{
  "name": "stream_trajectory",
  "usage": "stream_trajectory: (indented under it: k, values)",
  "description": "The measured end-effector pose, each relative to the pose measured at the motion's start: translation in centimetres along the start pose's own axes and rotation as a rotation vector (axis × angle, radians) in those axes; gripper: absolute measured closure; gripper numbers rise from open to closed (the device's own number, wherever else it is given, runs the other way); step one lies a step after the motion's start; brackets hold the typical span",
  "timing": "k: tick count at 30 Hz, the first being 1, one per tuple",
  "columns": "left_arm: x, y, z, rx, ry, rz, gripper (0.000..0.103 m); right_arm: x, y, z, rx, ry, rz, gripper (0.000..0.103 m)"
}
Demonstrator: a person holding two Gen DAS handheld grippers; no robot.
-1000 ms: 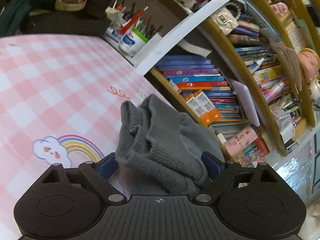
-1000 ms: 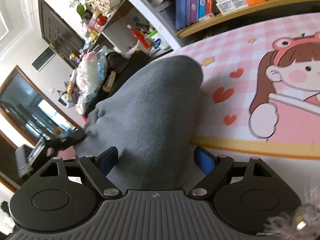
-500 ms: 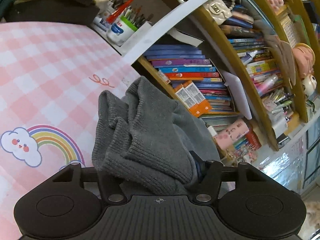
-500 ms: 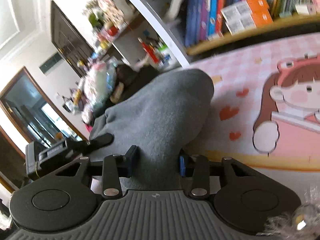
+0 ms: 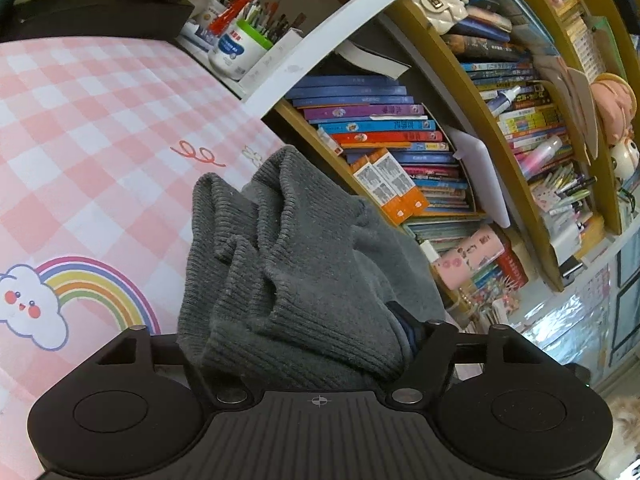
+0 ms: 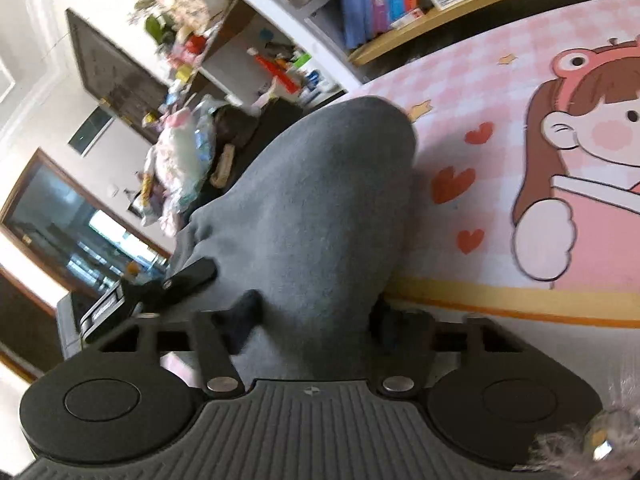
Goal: Fold clothes
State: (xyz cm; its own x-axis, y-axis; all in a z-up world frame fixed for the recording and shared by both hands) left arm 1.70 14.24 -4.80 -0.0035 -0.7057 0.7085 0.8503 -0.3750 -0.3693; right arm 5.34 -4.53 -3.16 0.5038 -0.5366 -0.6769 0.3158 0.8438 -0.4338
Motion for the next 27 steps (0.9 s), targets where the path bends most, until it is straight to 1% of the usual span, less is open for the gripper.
stream_trajectory:
  k: [2,4,10,14,19,27]
  values:
    - [0.4,-0.2,-0.1,0.008,0.021,-0.001,0.040,-0.6,-0.3,0.0,0.013,-0.048,-0.014,0.062]
    - [0.8,-0.3,0.0,0.016,0.029,-0.015,0.041,-0.8,-0.5,0.0,0.021,-0.069,-0.019,0.063]
    - [1.5,0.2,0.2,0.013,0.036,-0.039,0.041,-1.0,-1.2,0.4,0.046,-0.108,-0.035,0.063]
    - [1.9,0.8,0.5,0.006,0.042,-0.046,0.041,-0.8,-1.4,0.5,0.056,-0.117,-0.048,0.063]
    - [2.5,2.2,1.0,-0.022,0.050,-0.043,0.041,-0.3,-1.8,1.3,0.070,-0.111,-0.072,0.063]
    - [4.5,4.5,1.7,-0.055,0.116,-0.068,0.041,0.6,-3.0,3.1,0.102,-0.124,-0.122,0.063]
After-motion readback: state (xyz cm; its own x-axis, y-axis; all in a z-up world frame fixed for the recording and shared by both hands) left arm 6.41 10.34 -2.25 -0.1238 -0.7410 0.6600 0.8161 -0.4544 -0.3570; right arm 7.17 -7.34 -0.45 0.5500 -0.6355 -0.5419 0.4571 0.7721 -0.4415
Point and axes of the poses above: each gripper's, at about its wrist camera, not at the fingertips, and y roughly the way its jaws point, x to its right, z to its top, the point moved 8 cm from there along y, roughly the way its jaws point
